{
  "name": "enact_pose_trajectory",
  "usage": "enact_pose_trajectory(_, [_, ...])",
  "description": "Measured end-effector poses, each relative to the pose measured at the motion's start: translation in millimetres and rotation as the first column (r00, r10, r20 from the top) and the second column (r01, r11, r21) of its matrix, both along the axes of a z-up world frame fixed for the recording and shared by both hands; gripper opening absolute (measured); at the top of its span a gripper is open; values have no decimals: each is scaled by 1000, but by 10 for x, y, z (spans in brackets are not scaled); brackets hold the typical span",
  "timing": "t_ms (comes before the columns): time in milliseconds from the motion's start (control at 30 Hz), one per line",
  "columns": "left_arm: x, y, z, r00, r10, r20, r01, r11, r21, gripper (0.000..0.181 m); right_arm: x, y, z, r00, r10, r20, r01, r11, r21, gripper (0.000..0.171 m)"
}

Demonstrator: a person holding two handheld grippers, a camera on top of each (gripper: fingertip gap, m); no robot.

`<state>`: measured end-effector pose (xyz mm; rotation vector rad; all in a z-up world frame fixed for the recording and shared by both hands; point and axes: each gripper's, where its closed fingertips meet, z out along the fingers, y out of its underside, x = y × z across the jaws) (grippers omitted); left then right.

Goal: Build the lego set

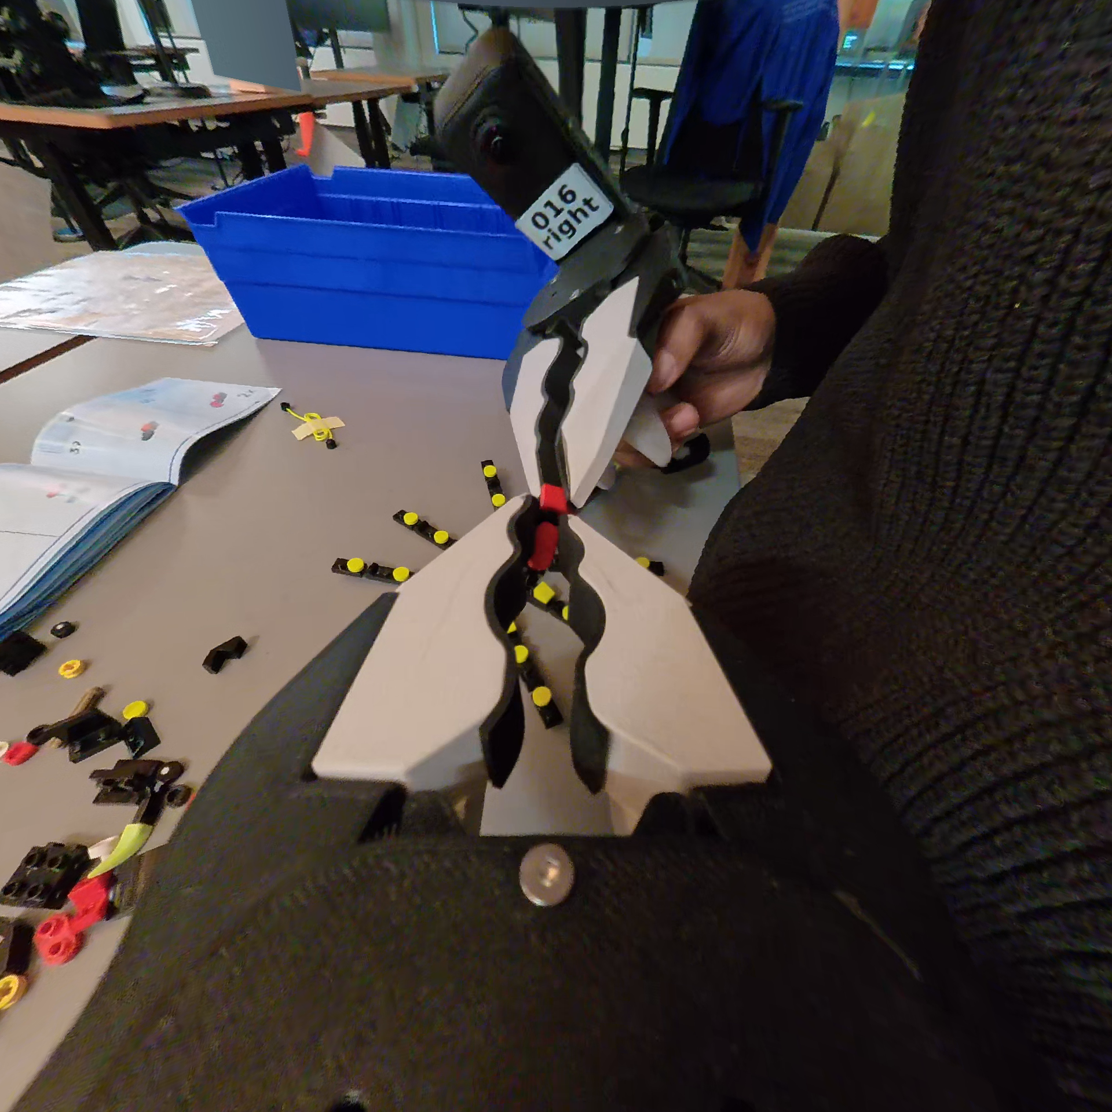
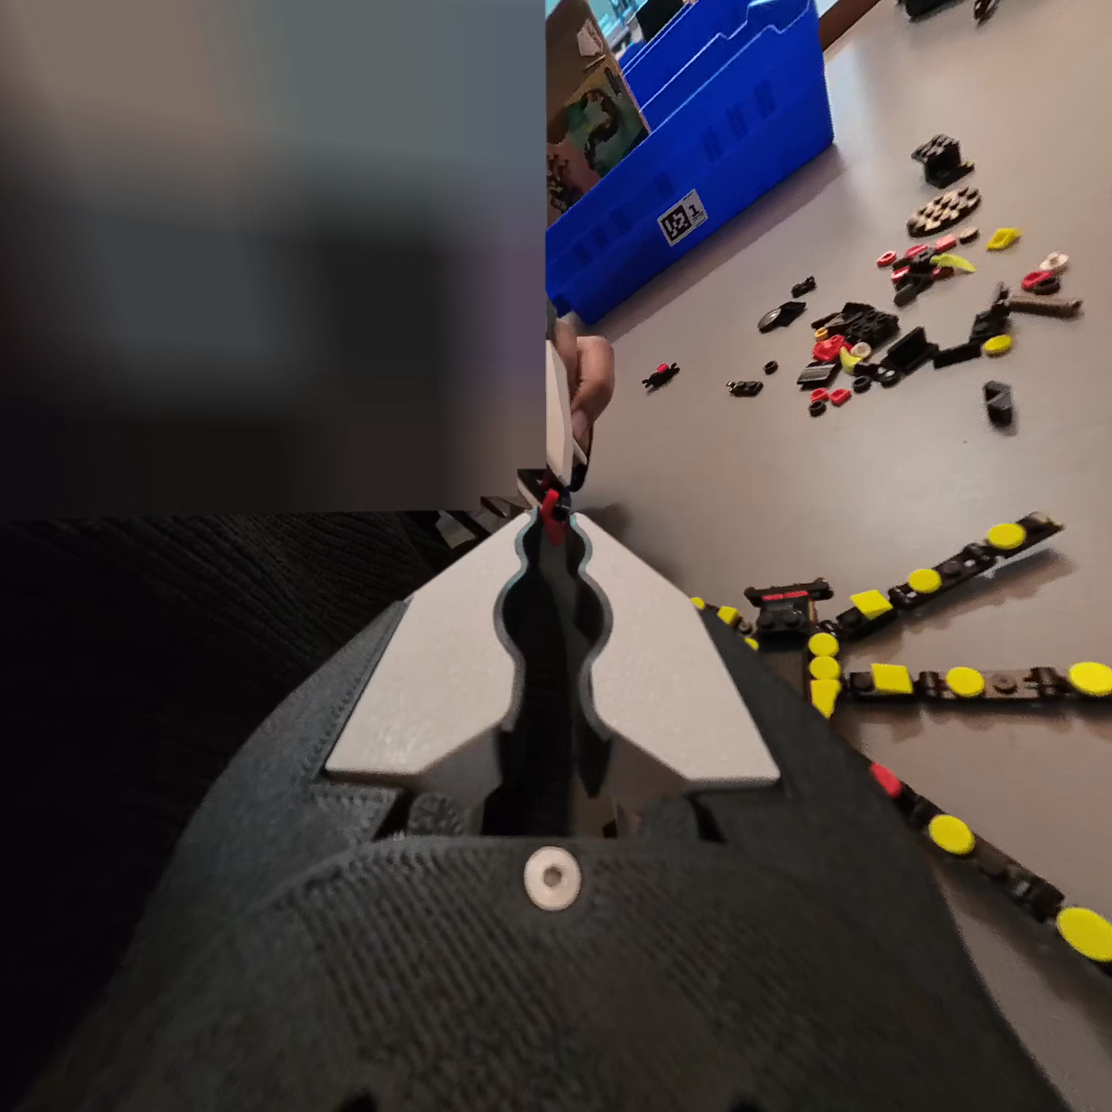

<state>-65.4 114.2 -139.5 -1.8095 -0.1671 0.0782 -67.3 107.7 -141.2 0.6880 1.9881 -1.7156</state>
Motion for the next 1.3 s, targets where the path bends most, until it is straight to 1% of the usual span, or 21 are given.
enact_pose_trajectory(67, [16,-7,-10,1000,-15,6,15,1000,0,4,20,-5,-8,999,5,-41,-4,1000,23,5])
enact_pose_trajectory(167, [36,-6,-34,999,-33,16,33,999,-4,5,44,-1,-8,998,22,-53,-20,999,30,5])
enact_pose_trajectory(367, [67,-6,-93,992,-63,113,65,998,-13,5,84,-21,-57,995,44,-89,-38,996,75,4])
enact_pose_trajectory(433, [66,-25,-95,988,-73,135,75,997,-8,9,82,-25,-71,993,44,-109,-34,995,92,4])
enact_pose_trajectory(500, [63,-55,-76,978,-87,189,86,996,15,15,89,-21,-80,988,52,-142,-36,993,109,4])
enact_pose_trajectory(600, [74,-88,-36,933,-135,333,112,990,86,29,143,-26,-51,971,89,-222,-63,991,122,4])
enact_pose_trajectory(700, [117,-97,42,840,-227,493,157,971,179,30,222,-20,-31,933,139,-332,-95,985,146,4])
enact_pose_trajectory(767, [142,-92,74,789,-268,552,174,961,217,30,280,-29,5,911,160,-379,-114,984,139,4])
enact_pose_trajectory(800, [161,-86,64,781,-275,561,183,959,216,30,298,-37,26,907,163,-388,-121,984,131,4])
enact_pose_trajectory(867, [188,-65,-6,789,-257,558,193,966,172,27,301,-50,16,905,165,-393,-119,983,137,4])
enact_pose_trajectory(967, [62,-117,-146,851,-154,503,140,988,66,26,244,-12,-102,906,167,-390,-95,976,197,5])
enact_pose_trajectory(1033, [-12,-193,-249,871,-94,482,106,994,2,24,207,5,-60,917,144,-372,-84,981,174,5])
enact_pose_trajectory(1067, [-29,-213,-297,874,-73,480,96,995,-24,20,190,13,-44,925,134,-356,-81,984,160,5])
enact_pose_trajectory(1100, [-8,-211,-332,876,-72,478,105,993,-44,14,164,28,-49,934,124,-336,-75,985,155,5])
enact_pose_trajectory(1133, [41,-187,-356,876,-87,474,130,990,-59,12,124,52,-72,944,111,-311,-63,985,161,5])
enact_pose_trajectory(1200, [106,-112,-470,898,-71,435,145,979,-140,14,26,122,-120,964,77,-253,-32,984,174,5])
enact_pose_trajectory(1233, [146,-77,-550,911,-61,409,152,969,-194,18,-21,161,-121,971,56,-231,-16,985,172,5])
enact_pose_trajectory(1267, [162,-48,-639,927,-39,373,143,956,-258,22,-65,200,-105,975,33,-219,4,987,163,5])
enact_pose_trajectory(1300, [172,-24,-721,943,-21,331,132,939,-316,22,-97,231,-78,976,13,-218,20,988,151,5])
